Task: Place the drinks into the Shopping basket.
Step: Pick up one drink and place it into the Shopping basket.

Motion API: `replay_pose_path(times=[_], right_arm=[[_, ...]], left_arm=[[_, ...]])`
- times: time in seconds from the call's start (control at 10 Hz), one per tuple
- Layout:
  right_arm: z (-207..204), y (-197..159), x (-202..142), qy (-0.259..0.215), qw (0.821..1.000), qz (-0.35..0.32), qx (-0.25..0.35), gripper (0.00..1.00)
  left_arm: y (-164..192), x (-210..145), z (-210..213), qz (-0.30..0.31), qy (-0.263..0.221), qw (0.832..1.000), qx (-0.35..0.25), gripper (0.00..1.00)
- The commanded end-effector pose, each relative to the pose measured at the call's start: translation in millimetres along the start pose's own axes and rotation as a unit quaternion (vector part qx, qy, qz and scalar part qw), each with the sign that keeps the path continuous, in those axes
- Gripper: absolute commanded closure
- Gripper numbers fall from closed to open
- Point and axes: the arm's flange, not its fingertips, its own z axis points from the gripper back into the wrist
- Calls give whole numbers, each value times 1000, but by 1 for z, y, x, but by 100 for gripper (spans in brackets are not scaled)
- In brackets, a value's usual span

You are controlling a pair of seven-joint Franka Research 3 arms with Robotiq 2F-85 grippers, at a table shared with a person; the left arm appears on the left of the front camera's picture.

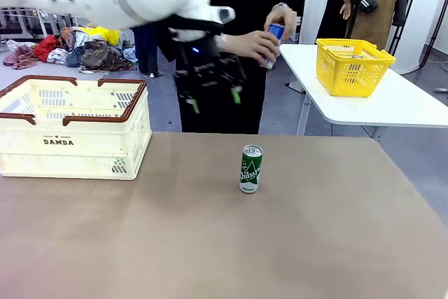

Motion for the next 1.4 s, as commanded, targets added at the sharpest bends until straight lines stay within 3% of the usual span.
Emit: replay_pose_path(times=[0.0, 0.1, 0.2, 0.3, 0.4, 0.7, 0.8, 0.9, 1.0, 1.3], right_arm=[[1, 0, 1, -2, 1000, 11, 7, 0], [1, 0, 1, -2, 1000, 11, 7, 0], [1, 0, 1, -2, 1000, 11, 7, 0], [1, 0, 1, -2, 1000, 11, 7, 0], [1, 0, 1, -2, 1000, 11, 7, 0], [1, 0, 1, -2, 1000, 11, 7, 0], [1, 0, 1, -2, 1000, 11, 7, 0], [1, 0, 1, -2, 1000, 11, 7, 0], [1, 0, 1, -2, 1000, 11, 7, 0], [1, 0, 1, -2, 1000, 11, 7, 0]], left_arm=[[70, -63, 44, -38, 11, 998, -38, 0], [105, -102, 73, -33, -3, 998, -58, 0], [142, -138, 101, 11, -17, 997, -72, 0], [171, -171, 121, -9, -13, 996, -88, 0], [197, -203, 134, 61, -23, 995, -75, 0], [266, -283, 133, 62, -64, 988, -127, 0], [288, -316, 123, 45, -113, 979, -163, 0], [299, -332, 112, 27, -153, 972, -178, 0], [306, -335, 102, 26, -157, 970, -185, 0], [304, -313, 99, 47, -116, 977, -171, 0]])
